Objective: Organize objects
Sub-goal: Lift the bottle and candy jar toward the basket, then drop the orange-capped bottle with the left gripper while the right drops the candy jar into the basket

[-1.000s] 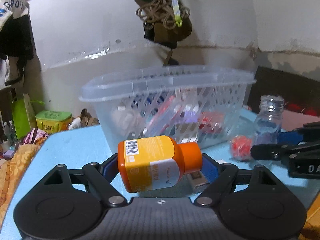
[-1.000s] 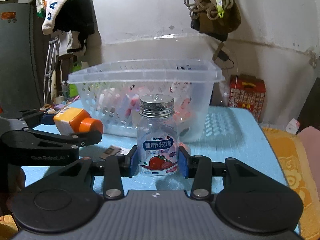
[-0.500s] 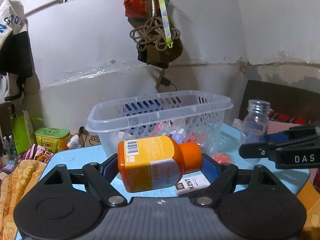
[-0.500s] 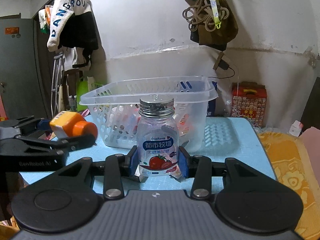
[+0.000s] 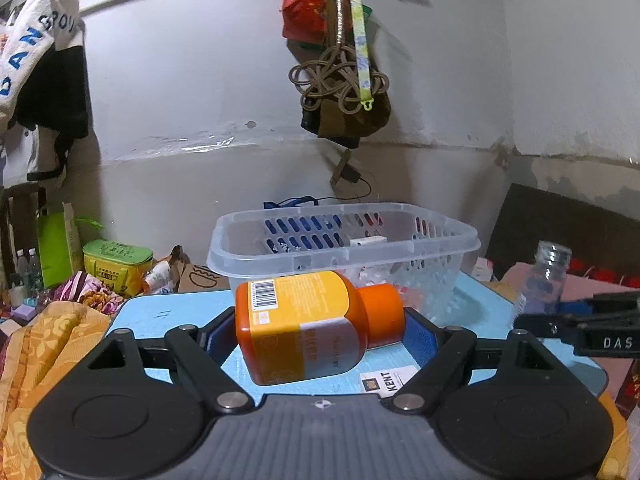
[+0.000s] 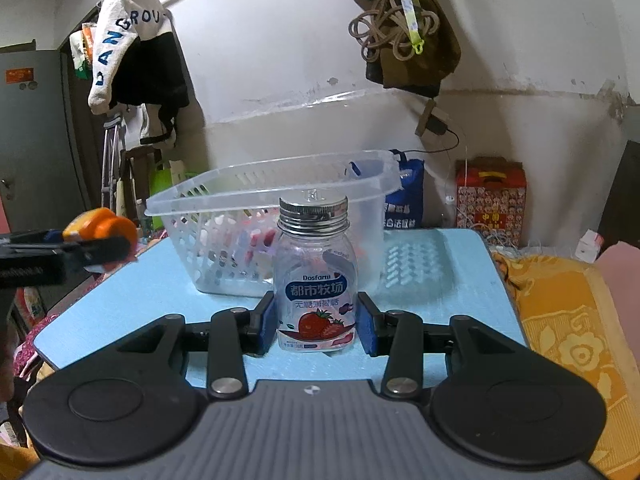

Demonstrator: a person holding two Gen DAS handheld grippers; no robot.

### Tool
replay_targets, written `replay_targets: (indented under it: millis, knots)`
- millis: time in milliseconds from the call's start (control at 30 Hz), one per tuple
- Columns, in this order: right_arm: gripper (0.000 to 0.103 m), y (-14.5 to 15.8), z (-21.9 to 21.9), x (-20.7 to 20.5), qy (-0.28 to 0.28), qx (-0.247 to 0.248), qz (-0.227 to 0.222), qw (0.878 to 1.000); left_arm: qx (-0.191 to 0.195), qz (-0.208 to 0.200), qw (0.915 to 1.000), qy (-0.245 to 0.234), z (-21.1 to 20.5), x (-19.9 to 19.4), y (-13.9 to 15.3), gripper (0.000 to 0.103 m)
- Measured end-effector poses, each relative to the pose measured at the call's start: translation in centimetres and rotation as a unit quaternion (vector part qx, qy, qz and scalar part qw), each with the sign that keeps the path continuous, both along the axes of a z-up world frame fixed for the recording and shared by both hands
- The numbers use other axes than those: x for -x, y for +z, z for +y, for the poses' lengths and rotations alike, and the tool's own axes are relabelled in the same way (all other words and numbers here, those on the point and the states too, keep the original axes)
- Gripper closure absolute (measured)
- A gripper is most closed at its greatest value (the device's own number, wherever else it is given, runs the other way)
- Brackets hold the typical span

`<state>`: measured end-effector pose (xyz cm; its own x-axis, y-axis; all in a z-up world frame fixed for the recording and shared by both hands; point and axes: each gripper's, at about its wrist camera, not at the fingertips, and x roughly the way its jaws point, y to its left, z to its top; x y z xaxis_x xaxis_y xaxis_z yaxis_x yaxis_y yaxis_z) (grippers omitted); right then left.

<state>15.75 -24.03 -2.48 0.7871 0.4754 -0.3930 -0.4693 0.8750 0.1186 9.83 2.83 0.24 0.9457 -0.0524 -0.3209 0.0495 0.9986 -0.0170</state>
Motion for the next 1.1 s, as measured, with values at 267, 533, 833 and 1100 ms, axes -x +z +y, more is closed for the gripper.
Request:
replay_targets:
  millis: [267,533,833,1100]
  knots:
    - [0.059,0.4,-0.5,0.9,0.010,0.006,-0.003,1.000,0.009,0.000,0.9997,0.021,2.1,0.6,0.5,0.017]
    - [0.059,0.5,0.7,0.8,0.032,0.018,0.002,0.999,0.010,-0.020,0.9998,0.003,2.5,1.3,1.2,0.017]
    - [0.059,2.8,2.4,0.8,0.034,0.017,-0.025,0.999,0.048,-0.013,0.9988,0.001,4.3,0.7,1.9,0.017]
    - [0.059,7.6,5.8,-3.5,0.022,0.018,-0.074,0.997,0.108,-0.014,0.9939,-0.016,4.9,-2.7,5.8,0.017]
